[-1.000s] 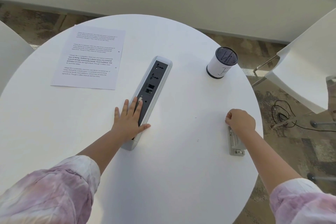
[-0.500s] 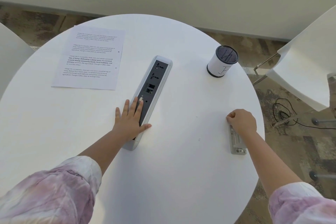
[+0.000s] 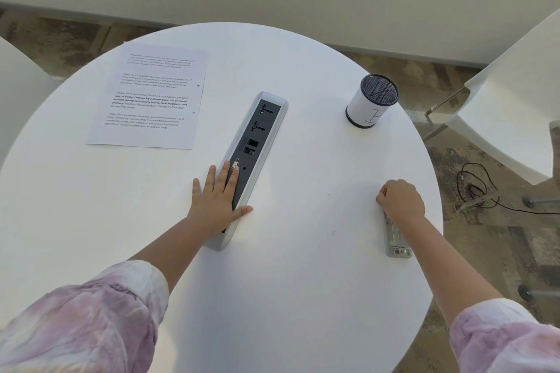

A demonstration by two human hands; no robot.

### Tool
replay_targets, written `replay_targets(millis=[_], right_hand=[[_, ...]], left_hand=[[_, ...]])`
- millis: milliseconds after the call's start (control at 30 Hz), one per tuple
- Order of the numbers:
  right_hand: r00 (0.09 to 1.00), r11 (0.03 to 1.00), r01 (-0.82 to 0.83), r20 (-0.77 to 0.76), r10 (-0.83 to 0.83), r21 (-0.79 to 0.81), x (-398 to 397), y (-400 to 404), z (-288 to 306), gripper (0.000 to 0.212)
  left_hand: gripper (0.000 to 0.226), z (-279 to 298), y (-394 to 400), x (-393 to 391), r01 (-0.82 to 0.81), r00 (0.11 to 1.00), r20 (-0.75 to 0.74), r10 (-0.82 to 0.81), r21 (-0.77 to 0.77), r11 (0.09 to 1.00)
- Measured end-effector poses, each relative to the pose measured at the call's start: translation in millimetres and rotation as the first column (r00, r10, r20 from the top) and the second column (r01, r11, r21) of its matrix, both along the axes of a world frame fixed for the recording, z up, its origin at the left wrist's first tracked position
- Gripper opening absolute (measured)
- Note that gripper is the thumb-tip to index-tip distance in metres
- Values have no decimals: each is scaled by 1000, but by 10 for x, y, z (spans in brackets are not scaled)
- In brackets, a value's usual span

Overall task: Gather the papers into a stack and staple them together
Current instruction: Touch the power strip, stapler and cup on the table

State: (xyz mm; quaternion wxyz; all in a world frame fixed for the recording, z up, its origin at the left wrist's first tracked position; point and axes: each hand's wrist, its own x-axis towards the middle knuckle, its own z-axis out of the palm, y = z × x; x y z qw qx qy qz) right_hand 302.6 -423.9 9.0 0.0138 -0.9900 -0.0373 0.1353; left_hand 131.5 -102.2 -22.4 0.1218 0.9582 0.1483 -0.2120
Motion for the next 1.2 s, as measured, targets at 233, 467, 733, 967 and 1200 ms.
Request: replay_targets(millis=[233,467,733,967,1200], right_hand=[[989,994,75,-135,-64,78,73,-47,-93,22],[963,835,269,-130,-235,481,607,250,344,35],[951,620,274,-112,-288,735,1303,743,907,32],[940,670,295,-83,-330,681,1574,786,849,37],[910,637,358,-102,-402,682,1668,818,863,39]], left_hand=[[87,12,1,3,2,1000,-21,-2,-5,1000],[87,24,1,7,4,1000,-28,-4,-5,1000],[85,19,3,6,1,1000,-20,-1,-6,1000],[86,15,10,-13,-8,1000,4,8,-19,1000],[86,9,7,-12,-10,1000,-5,10,-10,1000]])
